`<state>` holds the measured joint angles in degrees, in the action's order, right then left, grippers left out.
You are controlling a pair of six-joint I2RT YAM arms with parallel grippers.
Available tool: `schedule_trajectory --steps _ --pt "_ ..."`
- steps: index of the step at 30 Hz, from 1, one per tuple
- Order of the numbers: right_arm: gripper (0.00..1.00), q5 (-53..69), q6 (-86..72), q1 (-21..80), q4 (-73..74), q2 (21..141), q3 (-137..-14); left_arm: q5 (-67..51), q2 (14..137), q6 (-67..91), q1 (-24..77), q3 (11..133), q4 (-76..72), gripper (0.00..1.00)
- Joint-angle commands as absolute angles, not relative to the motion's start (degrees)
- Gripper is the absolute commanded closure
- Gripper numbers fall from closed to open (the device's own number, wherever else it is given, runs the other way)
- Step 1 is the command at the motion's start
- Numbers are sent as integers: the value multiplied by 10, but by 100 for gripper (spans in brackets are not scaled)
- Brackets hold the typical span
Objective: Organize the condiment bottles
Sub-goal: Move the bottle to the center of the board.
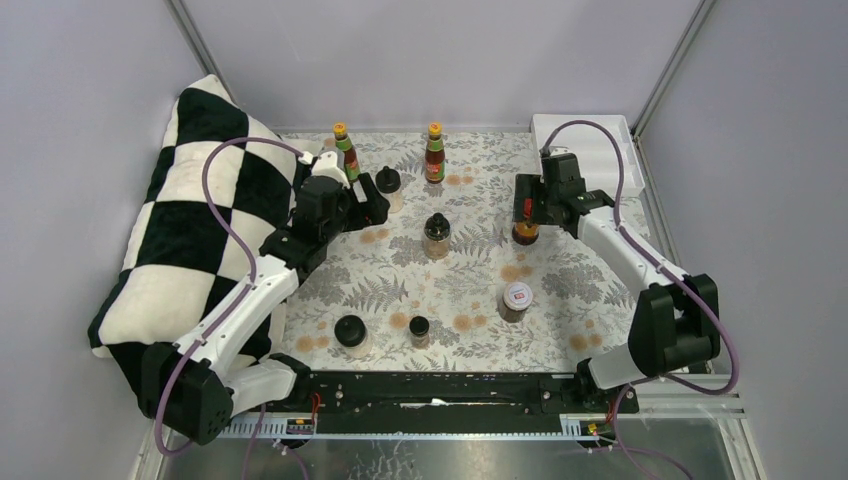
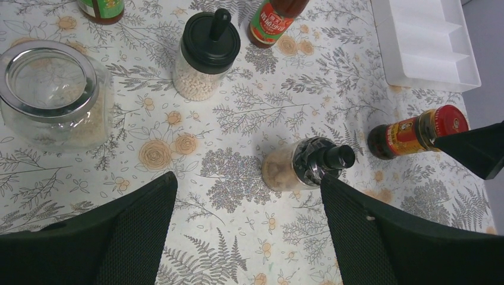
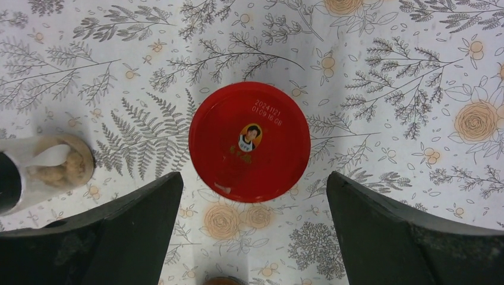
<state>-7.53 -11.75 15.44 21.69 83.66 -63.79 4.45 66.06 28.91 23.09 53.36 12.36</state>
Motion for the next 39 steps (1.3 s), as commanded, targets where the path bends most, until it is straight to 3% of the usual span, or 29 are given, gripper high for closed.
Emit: schedule_trajectory --steps 1,10,13,17,24,39 --pt "1 -98 -111 156 178 868 -678 60 653 287 229 517 89 6" --pt "8 -118 -109 156 163 950 -725 56 646 286 229 511 85 6" --pt "22 -119 -108 155 175 966 -736 54 646 285 229 509 81 6" --pt "33 -128 -113 156 179 952 -717 49 647 283 229 504 78 6" --pt "38 -164 -135 155 199 891 -671 40 649 286 229 501 73 6" --pt "36 -296 -222 155 268 743 -580 13 649 294 229 506 76 7"
